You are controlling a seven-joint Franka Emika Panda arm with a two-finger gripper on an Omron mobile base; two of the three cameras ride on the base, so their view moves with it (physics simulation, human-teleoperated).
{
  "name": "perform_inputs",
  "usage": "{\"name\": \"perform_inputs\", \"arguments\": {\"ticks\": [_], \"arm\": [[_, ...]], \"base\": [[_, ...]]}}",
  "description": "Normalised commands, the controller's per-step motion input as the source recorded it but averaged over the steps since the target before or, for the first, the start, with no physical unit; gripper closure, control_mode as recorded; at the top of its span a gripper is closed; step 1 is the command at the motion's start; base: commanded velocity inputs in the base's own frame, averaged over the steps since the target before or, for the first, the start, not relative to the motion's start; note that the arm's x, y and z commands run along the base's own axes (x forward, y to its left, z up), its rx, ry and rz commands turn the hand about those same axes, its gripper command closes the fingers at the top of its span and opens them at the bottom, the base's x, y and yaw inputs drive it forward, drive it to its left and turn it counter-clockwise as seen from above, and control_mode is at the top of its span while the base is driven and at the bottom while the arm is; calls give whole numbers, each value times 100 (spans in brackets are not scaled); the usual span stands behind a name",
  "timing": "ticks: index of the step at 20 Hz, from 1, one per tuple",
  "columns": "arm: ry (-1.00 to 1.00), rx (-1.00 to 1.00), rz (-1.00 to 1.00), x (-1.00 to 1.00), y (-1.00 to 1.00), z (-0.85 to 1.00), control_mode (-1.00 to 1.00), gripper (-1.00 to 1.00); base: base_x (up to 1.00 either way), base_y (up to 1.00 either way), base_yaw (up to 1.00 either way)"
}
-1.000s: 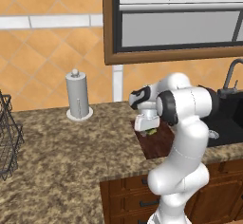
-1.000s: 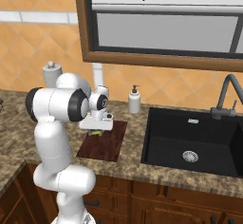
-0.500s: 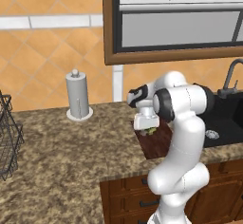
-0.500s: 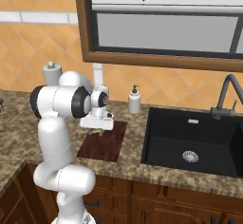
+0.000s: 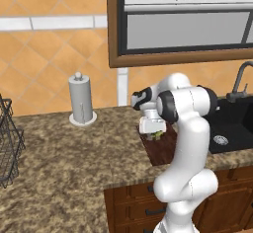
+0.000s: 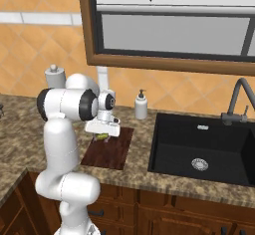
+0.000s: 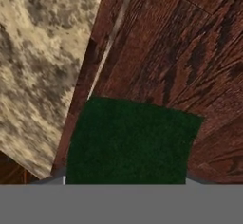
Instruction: Pick up the sponge from the counter and clean the cutting board by briefly scrubbing or pressing down on the cutting board. Once finished, release the sponge.
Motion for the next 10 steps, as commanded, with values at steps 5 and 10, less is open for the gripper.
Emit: {"name": "perform_inputs", "arguments": {"ticks": [5,10], "arm": [[7,-2,0,-100,-38,-92,-100,100],[0,0,0,-100,-41,-84,-100,100]], "base": [[0,0,0],[0,0,0]]}}
